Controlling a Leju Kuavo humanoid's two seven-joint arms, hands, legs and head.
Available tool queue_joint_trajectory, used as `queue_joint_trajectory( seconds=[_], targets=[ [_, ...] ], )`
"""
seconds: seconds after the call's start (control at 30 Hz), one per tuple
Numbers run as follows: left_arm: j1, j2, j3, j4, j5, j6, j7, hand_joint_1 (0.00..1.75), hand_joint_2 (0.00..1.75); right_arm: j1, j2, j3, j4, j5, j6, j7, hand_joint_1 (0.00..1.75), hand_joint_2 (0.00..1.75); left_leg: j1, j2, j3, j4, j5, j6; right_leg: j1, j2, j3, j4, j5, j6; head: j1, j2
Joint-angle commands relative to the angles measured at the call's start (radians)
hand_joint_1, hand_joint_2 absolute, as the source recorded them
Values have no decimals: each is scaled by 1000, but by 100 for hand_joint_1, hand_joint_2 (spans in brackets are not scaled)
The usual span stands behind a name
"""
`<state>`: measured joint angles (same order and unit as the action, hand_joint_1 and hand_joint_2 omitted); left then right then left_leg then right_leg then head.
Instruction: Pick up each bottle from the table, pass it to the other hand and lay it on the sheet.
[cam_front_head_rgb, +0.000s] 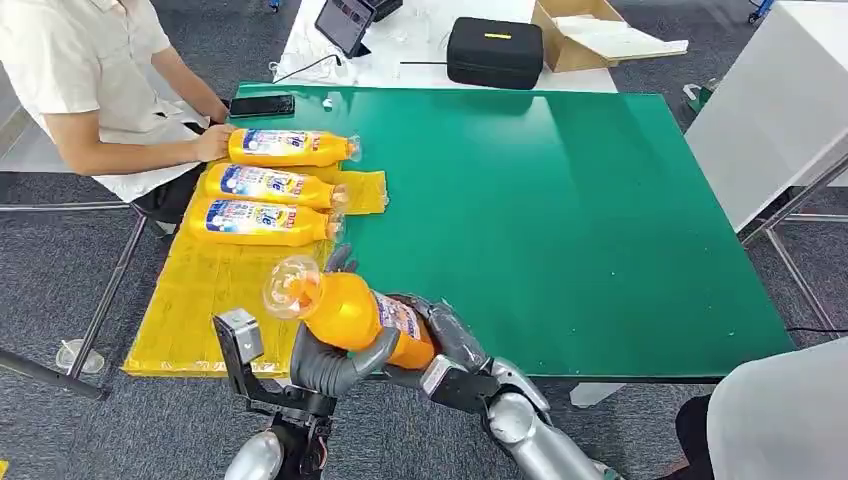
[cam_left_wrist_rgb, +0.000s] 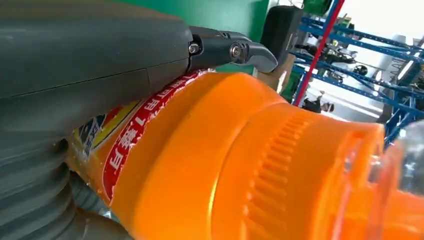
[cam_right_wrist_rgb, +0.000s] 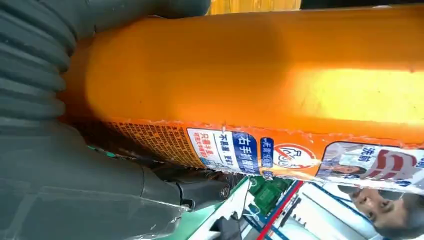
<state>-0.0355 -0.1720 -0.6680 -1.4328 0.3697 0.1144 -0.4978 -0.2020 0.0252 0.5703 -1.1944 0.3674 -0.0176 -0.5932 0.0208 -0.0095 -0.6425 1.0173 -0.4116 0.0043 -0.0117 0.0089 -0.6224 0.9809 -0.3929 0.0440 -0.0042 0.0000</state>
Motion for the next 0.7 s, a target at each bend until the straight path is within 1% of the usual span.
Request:
queue_joint_trajectory(
  seconds=[0.03, 0.07, 0.1, 0.13, 0.2, 0.23, 0.27, 0.3, 0.33, 0.4, 0.43, 0.47, 0.5, 0.53, 0.57, 0.63, 0.67, 0.7],
  targets=[
    [-40, 16, -28, 111, 70, -45, 60, 0, 175, -42, -2, 35, -16, -49, 21, 3, 175, 175, -1, 3, 9, -1, -3, 1, 0, 1, 8, 0, -3, -3, 0, 0],
    [-45, 9, -22, 121, 83, -48, 54, 0, 175, -44, 1, 34, -11, -59, 27, -1, 175, 175, -1, 2, 5, -1, -1, 1, 0, 0, 4, 0, -1, -2, 0, 0],
    [-50, -3, -9, 133, 126, -61, 72, 0, 175, -46, 5, 33, -7, -78, 41, -11, 175, 175, -1, 2, 6, -1, -1, 1, 0, 0, 5, 0, -1, -2, 0, 0],
    [-56, -4, -8, 135, 130, -62, 71, 0, 175, -46, 7, 33, -5, -87, 48, -15, 175, 175, -1, 2, 8, -1, -2, 1, -1, 0, 6, 0, -2, -2, 0, 0],
    [-65, -4, -9, 125, 140, -68, 57, 0, 175, -50, 8, 37, 0, -95, 54, -18, 175, 175, -1, 2, 7, -1, -2, 1, 0, 0, 6, 0, -2, -2, 0, 0],
    [-61, -1, -9, 107, 148, -80, 47, 40, 175, -49, 8, 40, 2, -95, 54, -16, 175, 175, -1, 2, 8, 0, -3, 1, 0, 0, 7, 1, -3, -2, 0, 0],
    [-51, 3, -9, 84, 152, -87, 38, 175, 175, -41, 10, 38, -1, -100, 53, -24, 175, 175, -1, 2, 5, 0, -2, 1, 0, 0, 4, 1, -1, -2, 0, 0],
    [-44, 6, -10, 68, 155, -91, 36, 175, 175, -33, 11, 40, -7, -99, 52, -33, 173, 175, -1, 2, 7, 0, -2, 1, 0, 0, 6, 1, -2, -2, 0, 0],
    [-37, 11, -13, 53, 159, -104, 29, 175, 175, -27, 7, 49, -13, -96, 59, -40, 171, 175, -1, 2, 4, 0, -1, 1, 0, 1, 3, 0, -1, -1, 0, 0],
    [-27, 15, -11, 41, 167, -117, 26, 175, 175, -14, 3, 53, -17, -93, 61, -44, 161, 175, -1, 3, 7, 0, -3, 1, 0, 1, 6, 1, -3, -2, 0, 0],
    [-24, 16, -10, 40, 169, -120, 26, 175, 175, -11, 3, 53, -17, -92, 61, -44, 154, 175, 0, 2, 4, -1, -1, 1, 0, 0, 3, 0, -1, -1, 0, 0],
    [-17, 18, -6, 39, 169, -121, 26, 175, 175, -3, 6, 42, -13, -95, 58, -43, 141, 175, -1, 2, 6, -1, -2, 1, 0, 0, 5, 0, -2, -2, 0, 0],
    [-15, 17, -2, 41, 169, -122, 26, 175, 175, 2, 8, 34, -8, -95, 56, -41, 122, 175, 0, 1, 4, -1, -2, 1, 0, 0, 4, 0, -2, -2, 0, 0],
    [-14, 17, 0, 42, 169, -122, 26, 175, 175, 5, 10, 29, -5, -96, 52, -38, 16, 175, 0, 1, 4, -1, -1, 1, 0, 0, 3, 0, -1, -1, 0, 0],
    [-11, 11, 16, 40, 178, -112, 26, 175, 175, 11, 16, 21, 2, -98, 45, -30, 0, 175, 0, 1, 4, -1, -2, 0, 0, 0, 3, 0, -1, -1, 0, 0],
    [-9, 7, 39, 25, 176, -90, 18, 175, 175, 21, 22, 14, 5, -64, -1, -32, 0, 175, -1, 2, 7, -1, -3, 1, 0, 0, 6, 0, -3, -2, 0, 0],
    [-11, 8, 45, 19, 174, -86, 15, 175, 175, 25, 22, 13, 7, -58, -12, -31, 0, 175, 0, 1, 5, -1, -2, 1, 0, 0, 4, 0, -2, -2, 0, 0],
    [-12, 9, 48, 15, 174, -85, 16, 175, 175, 26, 22, 13, 7, -57, -14, -32, 0, 175, -1, 1, 6, 0, -2, 1, 0, 0, 5, 0, -2, -2, 0, 0]
  ],
)
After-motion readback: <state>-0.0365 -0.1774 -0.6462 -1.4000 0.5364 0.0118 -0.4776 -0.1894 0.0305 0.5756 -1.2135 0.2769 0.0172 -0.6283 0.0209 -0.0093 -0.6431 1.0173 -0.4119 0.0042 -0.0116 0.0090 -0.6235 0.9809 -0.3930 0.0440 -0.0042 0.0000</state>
